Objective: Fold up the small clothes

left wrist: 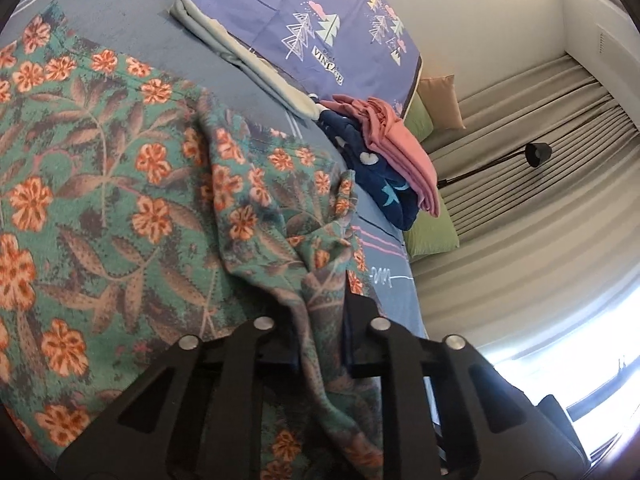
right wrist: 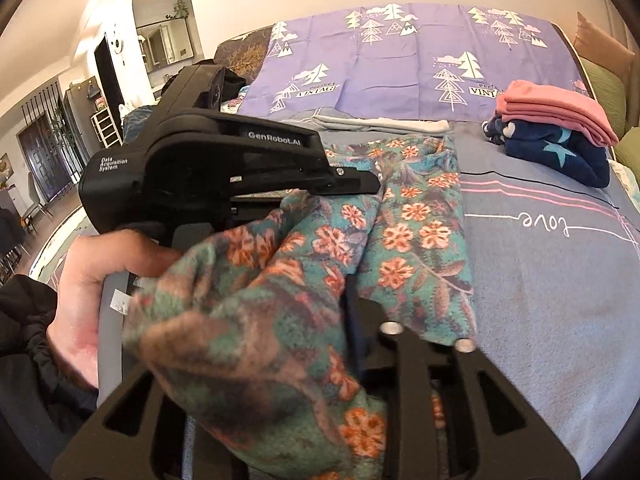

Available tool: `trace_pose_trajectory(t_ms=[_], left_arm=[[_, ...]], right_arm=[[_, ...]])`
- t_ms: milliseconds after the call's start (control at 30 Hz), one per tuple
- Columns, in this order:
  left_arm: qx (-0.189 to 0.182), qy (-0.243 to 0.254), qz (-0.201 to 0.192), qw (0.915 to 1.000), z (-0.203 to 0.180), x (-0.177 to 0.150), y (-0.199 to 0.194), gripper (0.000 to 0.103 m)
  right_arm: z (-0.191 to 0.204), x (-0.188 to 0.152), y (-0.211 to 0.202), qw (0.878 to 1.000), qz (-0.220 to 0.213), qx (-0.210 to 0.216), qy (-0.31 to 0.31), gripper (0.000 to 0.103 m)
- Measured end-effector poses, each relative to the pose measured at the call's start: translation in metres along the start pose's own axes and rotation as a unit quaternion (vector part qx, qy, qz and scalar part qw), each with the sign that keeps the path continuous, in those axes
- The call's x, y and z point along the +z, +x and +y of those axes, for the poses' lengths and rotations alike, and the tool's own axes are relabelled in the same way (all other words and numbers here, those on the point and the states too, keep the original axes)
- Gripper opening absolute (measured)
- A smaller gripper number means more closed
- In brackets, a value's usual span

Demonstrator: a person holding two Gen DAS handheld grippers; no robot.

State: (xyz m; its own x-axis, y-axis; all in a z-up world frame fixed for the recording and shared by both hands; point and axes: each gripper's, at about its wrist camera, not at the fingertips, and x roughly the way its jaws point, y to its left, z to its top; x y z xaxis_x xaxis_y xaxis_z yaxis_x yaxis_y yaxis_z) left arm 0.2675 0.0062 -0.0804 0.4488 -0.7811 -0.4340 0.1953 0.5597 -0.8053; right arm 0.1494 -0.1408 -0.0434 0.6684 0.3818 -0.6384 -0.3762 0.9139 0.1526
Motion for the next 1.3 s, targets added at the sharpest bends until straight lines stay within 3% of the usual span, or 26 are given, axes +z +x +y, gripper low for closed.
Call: trace_pose_trajectory(t_ms=[100,167,333,900,1200,1300], left_arm=[[-0.008,0.005,-0.006,0.9999,-0.003,0.001,-0.005,0.011],[-0.014,0.007,-0.011,0.9998,-0.004,0.003,-0.009,0.01],[-0.049,-0.004,-0.028,0.9984,-0.005,0.01,-0.026,0.01],[-0.082,-0.021,-0.072,0.9938,0.008,0.034,-0.067,0.01],[-0.104,0.045,-0.119,0.9864,-0.016,0.054,-0.108,0.011],[-0.081,0.059,-0.144,0.9844,-0.009,0.06,-0.12,0.016]], right_arm=[[0.005,-0.001,-0.001,1.0,0.0,0.0,-0.005,0.045],[0.006,-0.001,-0.003,1.0,-0.002,0.001,0.002,0.034],[0.009,0.004,-0.012,0.999,-0.026,0.015,0.035,0.024],[0.045,0.03,-0.011,0.997,-0.05,0.047,0.031,0.023],[0.062,0.06,-0.025,0.988,-0.095,0.113,0.049,0.023],[0.073,0.063,-0.016,0.987,-0.089,0.125,0.045,0.023]])
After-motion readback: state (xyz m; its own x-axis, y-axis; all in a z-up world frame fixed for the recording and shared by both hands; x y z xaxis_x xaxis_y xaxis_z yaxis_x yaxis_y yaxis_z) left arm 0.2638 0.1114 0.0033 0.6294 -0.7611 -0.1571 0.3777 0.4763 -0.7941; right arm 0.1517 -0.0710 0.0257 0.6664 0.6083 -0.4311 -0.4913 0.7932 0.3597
